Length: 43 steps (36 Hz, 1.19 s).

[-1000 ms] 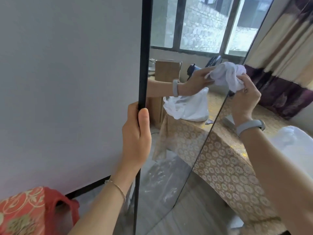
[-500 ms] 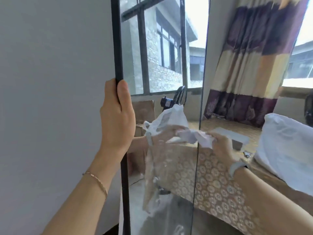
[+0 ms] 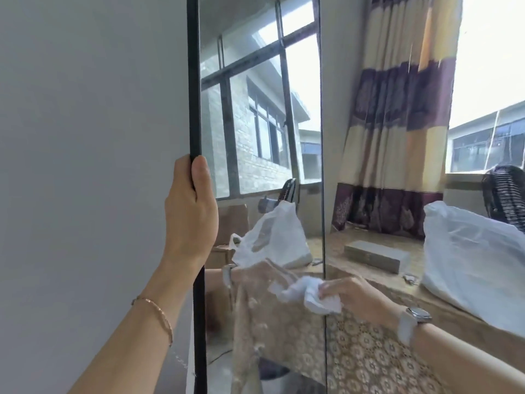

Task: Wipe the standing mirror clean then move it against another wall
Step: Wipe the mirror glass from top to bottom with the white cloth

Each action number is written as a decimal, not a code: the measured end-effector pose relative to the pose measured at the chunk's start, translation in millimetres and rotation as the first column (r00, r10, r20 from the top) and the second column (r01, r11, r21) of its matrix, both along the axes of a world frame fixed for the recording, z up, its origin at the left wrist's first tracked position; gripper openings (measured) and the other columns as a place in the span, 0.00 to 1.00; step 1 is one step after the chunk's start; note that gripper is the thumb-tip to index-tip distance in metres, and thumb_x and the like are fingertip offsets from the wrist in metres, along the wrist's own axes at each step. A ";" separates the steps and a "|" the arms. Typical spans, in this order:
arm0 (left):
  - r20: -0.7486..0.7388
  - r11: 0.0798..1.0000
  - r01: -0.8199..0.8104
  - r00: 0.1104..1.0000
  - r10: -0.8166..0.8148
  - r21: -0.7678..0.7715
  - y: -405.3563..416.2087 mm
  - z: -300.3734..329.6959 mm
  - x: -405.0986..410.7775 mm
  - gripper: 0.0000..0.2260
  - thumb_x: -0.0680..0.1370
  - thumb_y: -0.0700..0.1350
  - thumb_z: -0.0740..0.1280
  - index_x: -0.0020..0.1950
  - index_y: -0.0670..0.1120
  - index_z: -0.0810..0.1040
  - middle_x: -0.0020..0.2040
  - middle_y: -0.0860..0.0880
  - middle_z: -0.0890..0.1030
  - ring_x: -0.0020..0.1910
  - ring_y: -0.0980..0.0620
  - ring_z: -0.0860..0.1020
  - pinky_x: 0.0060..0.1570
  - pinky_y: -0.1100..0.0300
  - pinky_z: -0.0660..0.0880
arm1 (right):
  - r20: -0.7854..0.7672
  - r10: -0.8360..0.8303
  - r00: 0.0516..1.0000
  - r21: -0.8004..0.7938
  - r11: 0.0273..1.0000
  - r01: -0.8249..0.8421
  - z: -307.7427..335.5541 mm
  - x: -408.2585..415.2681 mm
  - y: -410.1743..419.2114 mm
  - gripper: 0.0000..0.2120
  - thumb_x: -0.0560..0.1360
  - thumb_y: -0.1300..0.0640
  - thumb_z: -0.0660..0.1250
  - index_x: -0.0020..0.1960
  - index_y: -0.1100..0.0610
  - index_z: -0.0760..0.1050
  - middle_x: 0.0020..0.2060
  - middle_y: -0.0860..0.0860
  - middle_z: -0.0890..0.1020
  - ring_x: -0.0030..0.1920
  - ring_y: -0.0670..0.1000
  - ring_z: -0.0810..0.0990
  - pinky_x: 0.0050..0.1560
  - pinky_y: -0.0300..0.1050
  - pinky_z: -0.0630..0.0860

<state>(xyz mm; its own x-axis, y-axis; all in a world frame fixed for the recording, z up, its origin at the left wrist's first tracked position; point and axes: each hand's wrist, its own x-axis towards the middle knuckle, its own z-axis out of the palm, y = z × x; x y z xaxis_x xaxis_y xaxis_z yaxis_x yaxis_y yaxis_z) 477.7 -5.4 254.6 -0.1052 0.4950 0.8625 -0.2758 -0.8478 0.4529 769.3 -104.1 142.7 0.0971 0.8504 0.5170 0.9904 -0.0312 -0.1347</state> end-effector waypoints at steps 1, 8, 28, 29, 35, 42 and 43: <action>0.010 1.000 0.025 1.000 -0.025 -0.017 2.9 -1.6 -2.0 0.11 0.82 0.48 0.50 0.45 0.45 0.67 0.32 0.54 0.66 0.29 0.62 0.68 0.34 0.70 0.67 | 0.045 -0.055 0.997 -0.153 0.986 0.061 -4.9 -0.2 -5.5 0.20 0.69 0.71 0.61 0.52 0.52 0.80 0.54 0.48 0.81 0.54 0.48 0.80 0.54 0.38 0.75; -0.040 0.999 -0.039 0.998 0.038 -0.022 4.9 -0.2 7.7 0.11 0.82 0.47 0.50 0.42 0.46 0.66 0.32 0.53 0.66 0.29 0.63 0.68 0.32 0.73 0.65 | 0.058 -0.235 0.970 0.402 0.895 0.193 90.4 -4.8 4.1 0.18 0.69 0.72 0.62 0.53 0.57 0.79 0.45 0.59 0.84 0.43 0.56 0.83 0.44 0.54 0.80; -0.005 0.999 -0.036 0.999 0.036 0.013 11.6 -5.5 4.0 0.12 0.82 0.46 0.51 0.38 0.51 0.63 0.31 0.53 0.64 0.27 0.63 0.67 0.31 0.73 0.65 | 0.108 -0.061 0.992 -0.388 0.917 0.099 12.5 -48.8 -15.0 0.16 0.75 0.66 0.57 0.57 0.53 0.77 0.48 0.46 0.76 0.50 0.45 0.74 0.53 0.36 0.72; -0.005 0.999 -0.037 0.999 0.037 0.012 11.1 -6.1 4.3 0.12 0.82 0.46 0.51 0.38 0.51 0.63 0.31 0.53 0.64 0.28 0.63 0.67 0.31 0.73 0.65 | 0.075 -0.103 0.992 -0.328 0.937 0.122 27.7 -50.8 -16.8 0.14 0.75 0.64 0.58 0.54 0.53 0.78 0.43 0.44 0.77 0.46 0.44 0.75 0.54 0.41 0.74; -0.009 1.000 0.014 1.000 -0.014 -0.023 10.0 -6.2 10.6 0.10 0.81 0.48 0.51 0.44 0.45 0.67 0.32 0.55 0.67 0.29 0.60 0.69 0.33 0.66 0.67 | -0.088 -0.094 0.992 0.522 0.844 0.126 143.7 -73.0 -2.4 0.14 0.74 0.72 0.55 0.52 0.65 0.77 0.43 0.55 0.75 0.45 0.59 0.74 0.50 0.52 0.75; -0.002 0.999 0.031 1.000 -0.031 -0.019 10.5 -6.6 11.4 0.12 0.81 0.47 0.52 0.38 0.50 0.65 0.32 0.54 0.65 0.29 0.60 0.66 0.33 0.69 0.67 | 0.047 -0.017 0.999 0.391 0.920 -0.003 141.9 -99.7 36.4 0.15 0.76 0.67 0.53 0.58 0.63 0.74 0.46 0.59 0.73 0.47 0.58 0.73 0.46 0.47 0.71; -0.002 0.999 0.029 1.000 -0.029 -0.017 11.1 -6.6 10.5 0.13 0.81 0.47 0.52 0.37 0.50 0.64 0.32 0.53 0.65 0.29 0.60 0.66 0.33 0.69 0.67 | 0.033 0.083 0.996 0.279 0.956 -0.089 123.3 -106.0 31.4 0.14 0.76 0.63 0.54 0.56 0.67 0.73 0.49 0.64 0.75 0.49 0.63 0.73 0.50 0.54 0.71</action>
<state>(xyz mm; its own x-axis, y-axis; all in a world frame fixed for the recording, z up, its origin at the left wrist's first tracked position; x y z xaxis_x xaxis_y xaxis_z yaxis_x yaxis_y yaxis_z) 488.2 5.8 248.0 -0.0891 0.5126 0.8540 -0.2991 -0.8316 0.4679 663.3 -72.8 266.0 0.0164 0.6763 0.7364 0.9903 0.0906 -0.1052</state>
